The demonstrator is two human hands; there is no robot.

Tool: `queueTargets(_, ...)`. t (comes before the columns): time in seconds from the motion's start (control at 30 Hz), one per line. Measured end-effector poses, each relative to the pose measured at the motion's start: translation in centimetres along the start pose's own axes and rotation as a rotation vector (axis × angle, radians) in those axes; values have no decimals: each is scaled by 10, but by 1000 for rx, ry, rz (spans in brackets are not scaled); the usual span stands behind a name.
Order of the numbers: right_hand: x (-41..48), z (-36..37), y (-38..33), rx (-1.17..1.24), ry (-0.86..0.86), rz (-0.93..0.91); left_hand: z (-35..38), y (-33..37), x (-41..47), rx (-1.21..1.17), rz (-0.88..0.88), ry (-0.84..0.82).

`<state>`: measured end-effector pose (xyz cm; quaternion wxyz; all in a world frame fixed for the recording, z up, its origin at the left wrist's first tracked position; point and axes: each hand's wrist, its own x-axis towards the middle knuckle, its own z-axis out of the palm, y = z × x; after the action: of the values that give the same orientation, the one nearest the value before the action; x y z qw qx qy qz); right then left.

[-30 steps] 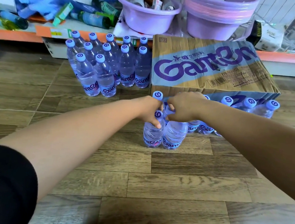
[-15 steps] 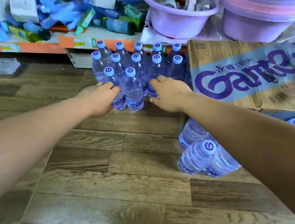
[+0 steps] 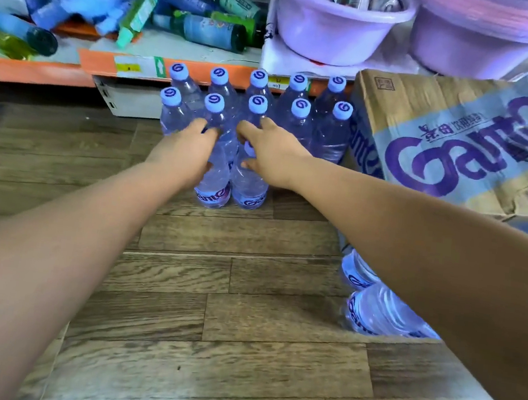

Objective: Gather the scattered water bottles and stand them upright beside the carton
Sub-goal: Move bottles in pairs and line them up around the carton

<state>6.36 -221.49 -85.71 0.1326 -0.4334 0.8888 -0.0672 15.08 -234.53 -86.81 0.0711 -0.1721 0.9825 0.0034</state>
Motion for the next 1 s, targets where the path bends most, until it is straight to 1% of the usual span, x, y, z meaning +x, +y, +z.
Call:
queueTargets(0.1, -9, 5, -5, 4, 44, -14, -2, 2, -9, 89, 0, 57)
queueTargets(0.23, -25, 12, -9, 111, 70, 16, -3, 8, -24, 188, -27, 54)
queueTargets(0.33, -41, 6, -9, 188, 129, 41, -5, 2, -31, 124, -28, 44)
queueTargets(0.47, -66, -19, -11, 189, 197, -2, -27, 4, -47, -42, 3, 55)
queueTargets(0.6, -91, -52, -10, 193, 284, -31, -70, 34, -66, -71, 76, 61)
queueTargets(0.67, -106, -74, -7, 158, 314, -39, -95, 52, -73, -44, 119, 53)
queueTargets(0.77, -130, -110, 1, 123, 340, -28, -133, 78, -86, 0, 134, 51)
queueTargets(0.9, -170, -158, 21, 62, 371, 9, -180, 117, -105, 2, 121, 129)
queueTargets(1.0, -203, -189, 45, 58, 434, 38, -210, 157, -111, 13, 166, 195)
